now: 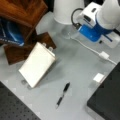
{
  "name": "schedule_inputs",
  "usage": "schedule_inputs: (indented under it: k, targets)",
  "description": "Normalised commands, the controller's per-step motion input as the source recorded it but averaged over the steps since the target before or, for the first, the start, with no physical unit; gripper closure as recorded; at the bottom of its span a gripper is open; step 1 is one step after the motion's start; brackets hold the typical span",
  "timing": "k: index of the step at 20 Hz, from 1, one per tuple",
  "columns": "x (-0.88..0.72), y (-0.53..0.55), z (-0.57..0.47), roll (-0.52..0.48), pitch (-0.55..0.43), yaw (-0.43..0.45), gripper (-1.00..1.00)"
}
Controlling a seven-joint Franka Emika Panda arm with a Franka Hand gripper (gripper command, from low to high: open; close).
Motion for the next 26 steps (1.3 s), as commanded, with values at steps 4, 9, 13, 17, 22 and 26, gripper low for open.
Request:
schedule_inputs:
  k: [4,9,13,17,22,26]
  targets:
    - [-0.54,-0.05,-0.21,0.395,-0.325,0.033,-1.00]
    - [-0.43,0.01,-0.17,0.287,-0.227,0.017,-1.00]
    - [-0.31,0.03,-0.12,0.302,-0.187,0.031,-1.00]
    - [-0.29,0.03,-0.13,0.343,-0.176,0.023,-1.00]
    - [-0.30,-0.01,-0.14,0.398,-0.213,0.031,-1.00]
    - [-0.28,-0.07,-0.16,0.329,-0.223,0.024,-1.00]
